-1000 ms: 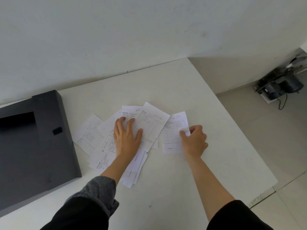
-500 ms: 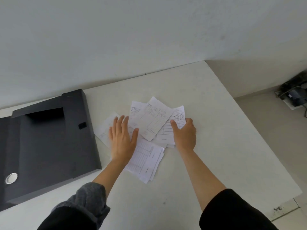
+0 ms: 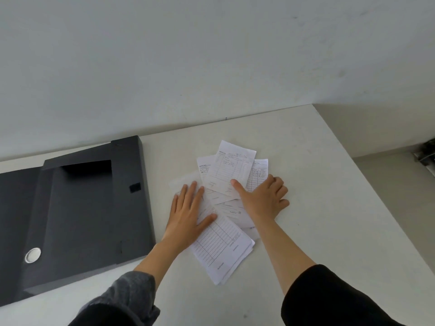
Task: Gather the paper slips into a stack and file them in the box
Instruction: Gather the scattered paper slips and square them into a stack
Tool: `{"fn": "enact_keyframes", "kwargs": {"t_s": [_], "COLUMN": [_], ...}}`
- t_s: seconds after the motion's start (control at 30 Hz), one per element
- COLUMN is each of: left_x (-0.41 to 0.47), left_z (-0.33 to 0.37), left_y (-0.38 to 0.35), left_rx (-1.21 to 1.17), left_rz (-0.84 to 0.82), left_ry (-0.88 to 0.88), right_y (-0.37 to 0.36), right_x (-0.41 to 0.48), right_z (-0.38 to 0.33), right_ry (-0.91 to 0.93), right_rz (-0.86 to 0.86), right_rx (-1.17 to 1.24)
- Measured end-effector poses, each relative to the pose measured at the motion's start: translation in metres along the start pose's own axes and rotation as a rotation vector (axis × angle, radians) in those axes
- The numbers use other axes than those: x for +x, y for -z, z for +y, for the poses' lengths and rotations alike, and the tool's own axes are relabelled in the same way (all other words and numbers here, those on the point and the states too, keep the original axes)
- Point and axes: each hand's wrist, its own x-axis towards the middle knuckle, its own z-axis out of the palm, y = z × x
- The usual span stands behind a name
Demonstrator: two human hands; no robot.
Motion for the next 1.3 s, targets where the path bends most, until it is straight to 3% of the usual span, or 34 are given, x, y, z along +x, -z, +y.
{"fn": "enact_keyframes", "kwargs": {"t_s": [0.27, 0.37, 0.5, 0.63, 0.8, 1.1, 1.2, 1.3], "left_x": [0.024, 0.025, -0.008, -0.053, -0.054, -0.027, -0.027, -0.035], "left_z": [-0.008, -0.006, 0.007, 0.023, 0.028, 0.037, 0.047, 0.049], "left_y": [0.007, 0.009, 0.010, 0.003, -0.001, 0.009, 0.007, 0.002], "left_rx": [0.072, 0.084, -0.178, -0.342, -0.331, -0.496, -0.593, -0.530], "left_rz": [0.036, 0.173, 0.351, 0.392, 0.266, 0.273, 0.337, 0.341], "left_ry": [-0.204, -0.092, 0.163, 0.366, 0.415, 0.444, 0.540, 0.497], "right_y": [0.002, 0.009, 0.014, 0.017, 0.023, 0.023, 0.024, 0.022], "right_x": [0.016, 0.018, 0.014, 0.005, -0.004, -0.014, -0.017, -0.021], "right_z": [0.000, 0.006, 0.010, 0.014, 0.020, 0.027, 0.028, 0.029], "right_ry": [0.070, 0.083, 0.095, 0.078, 0.072, 0.137, 0.136, 0.158], "right_rz": [-0.118, -0.211, -0.283, -0.281, -0.305, -0.407, -0.361, -0.287], "right_rx": [-0.044, -0.032, -0.012, 0.019, 0.011, 0.051, 0.094, 0.039]}}
